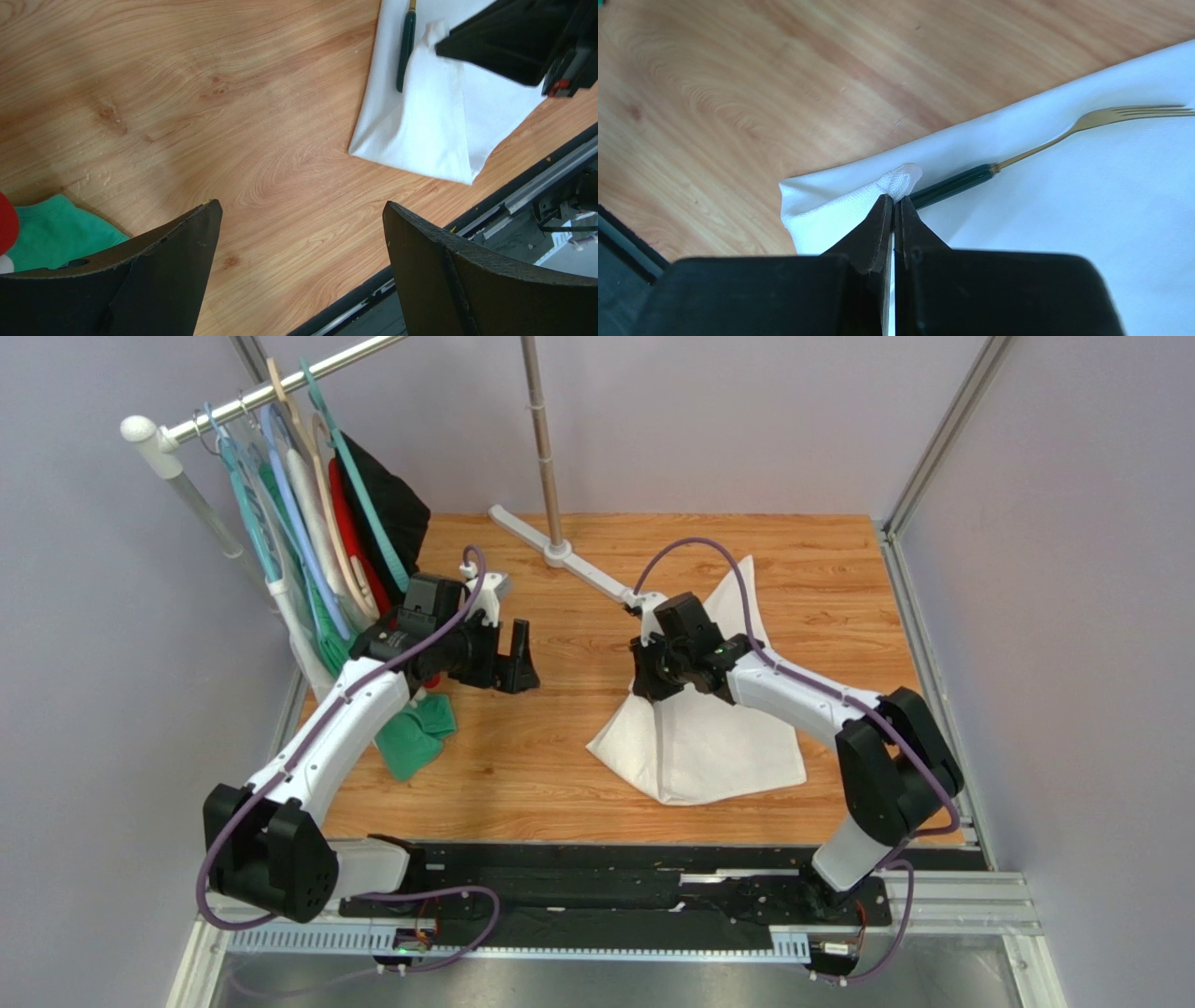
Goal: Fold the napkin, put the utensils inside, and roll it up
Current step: Fold the napkin
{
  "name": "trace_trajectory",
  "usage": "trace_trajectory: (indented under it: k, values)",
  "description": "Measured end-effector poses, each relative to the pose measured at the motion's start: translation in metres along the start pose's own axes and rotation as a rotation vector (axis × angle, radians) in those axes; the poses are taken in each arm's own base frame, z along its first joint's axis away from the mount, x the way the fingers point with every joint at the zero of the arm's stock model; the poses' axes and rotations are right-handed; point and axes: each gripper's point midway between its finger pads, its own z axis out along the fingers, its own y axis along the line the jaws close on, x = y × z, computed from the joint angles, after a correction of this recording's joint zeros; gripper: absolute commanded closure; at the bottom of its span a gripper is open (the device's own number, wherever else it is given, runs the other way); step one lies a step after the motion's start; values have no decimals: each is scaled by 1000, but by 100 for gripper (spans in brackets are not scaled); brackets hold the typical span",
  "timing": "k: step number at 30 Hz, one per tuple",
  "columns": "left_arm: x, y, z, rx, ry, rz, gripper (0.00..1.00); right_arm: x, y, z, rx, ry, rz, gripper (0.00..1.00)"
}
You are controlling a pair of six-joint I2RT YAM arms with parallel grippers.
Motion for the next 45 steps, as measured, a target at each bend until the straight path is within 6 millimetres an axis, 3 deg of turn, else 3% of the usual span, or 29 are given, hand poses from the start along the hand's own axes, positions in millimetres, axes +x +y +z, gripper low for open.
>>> trace_trajectory:
  k: [10,21,28,41,44,45]
  values:
    - [2,-1,3,14,12,-4,5,-36,-63,14,75,-36,57,100]
    - [4,0,6,15,26,-9,5,-49,-112,25,124,-41,111,100]
    - [5,-1,7,18,30,-11,6,-53,-133,22,149,-50,142,100]
    - [8,0,10,22,47,-17,6,-51,-152,40,165,-22,170,100]
    - [8,0,11,26,49,-18,7,-49,-155,41,173,-17,175,91]
    - [8,-1,11,27,50,-18,7,-49,-156,40,175,-16,177,73]
